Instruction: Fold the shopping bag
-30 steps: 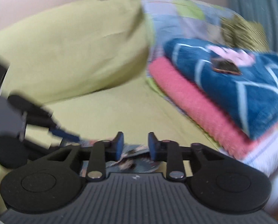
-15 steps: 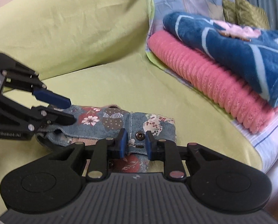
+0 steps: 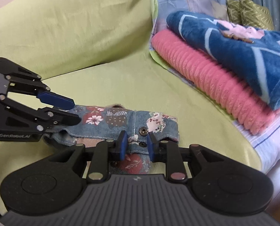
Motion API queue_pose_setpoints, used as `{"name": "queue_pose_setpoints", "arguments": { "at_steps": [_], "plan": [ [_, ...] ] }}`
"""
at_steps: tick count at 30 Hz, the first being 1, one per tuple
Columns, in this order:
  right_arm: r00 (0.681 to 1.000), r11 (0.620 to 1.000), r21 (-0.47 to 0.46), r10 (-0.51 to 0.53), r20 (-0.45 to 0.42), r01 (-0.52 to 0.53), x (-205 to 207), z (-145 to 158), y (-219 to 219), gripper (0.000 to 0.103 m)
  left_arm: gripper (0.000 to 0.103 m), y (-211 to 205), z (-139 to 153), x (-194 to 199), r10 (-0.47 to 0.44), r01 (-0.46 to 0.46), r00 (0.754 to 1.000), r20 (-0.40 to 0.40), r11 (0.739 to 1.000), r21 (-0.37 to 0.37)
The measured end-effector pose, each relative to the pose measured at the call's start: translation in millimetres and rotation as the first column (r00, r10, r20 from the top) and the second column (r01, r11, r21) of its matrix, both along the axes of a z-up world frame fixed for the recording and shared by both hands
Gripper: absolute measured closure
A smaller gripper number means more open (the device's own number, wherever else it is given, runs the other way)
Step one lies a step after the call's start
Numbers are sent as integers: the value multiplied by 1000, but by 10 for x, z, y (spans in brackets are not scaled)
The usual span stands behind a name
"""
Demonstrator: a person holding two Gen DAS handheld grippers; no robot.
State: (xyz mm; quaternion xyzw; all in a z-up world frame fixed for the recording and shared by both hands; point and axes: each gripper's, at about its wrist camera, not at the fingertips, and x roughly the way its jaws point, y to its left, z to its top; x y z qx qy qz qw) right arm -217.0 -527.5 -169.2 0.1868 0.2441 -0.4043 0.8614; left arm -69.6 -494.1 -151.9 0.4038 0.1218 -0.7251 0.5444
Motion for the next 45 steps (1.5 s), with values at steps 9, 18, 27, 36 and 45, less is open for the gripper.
{"name": "queue_pose_setpoints", "arguments": {
  "at_steps": [9,18,27,36,45],
  "plan": [
    [977,974,-74,215,2,-214,-170,242,-128,42,76,46,-7,-28,40,-40,999,0,999,-25],
    [971,956,-173,238,-24,-239,86,469,-1239,1,77,69,-12,-64,53,-52,999,10,998,-41],
    [874,875,-10,482,-66,-483,979,-209,-2186,1,77,100,-22,-89,65,-64,998,17,996,-55],
    [876,876,35,482,5,-482,1058,-446,-2239,0,77,96,-43,-92,80,-79,997,7,995,-66],
    [882,879,67,470,35,-472,1002,-442,-2294,0,78,92,-41,-88,97,-96,995,1,993,-69]
  ]
}}
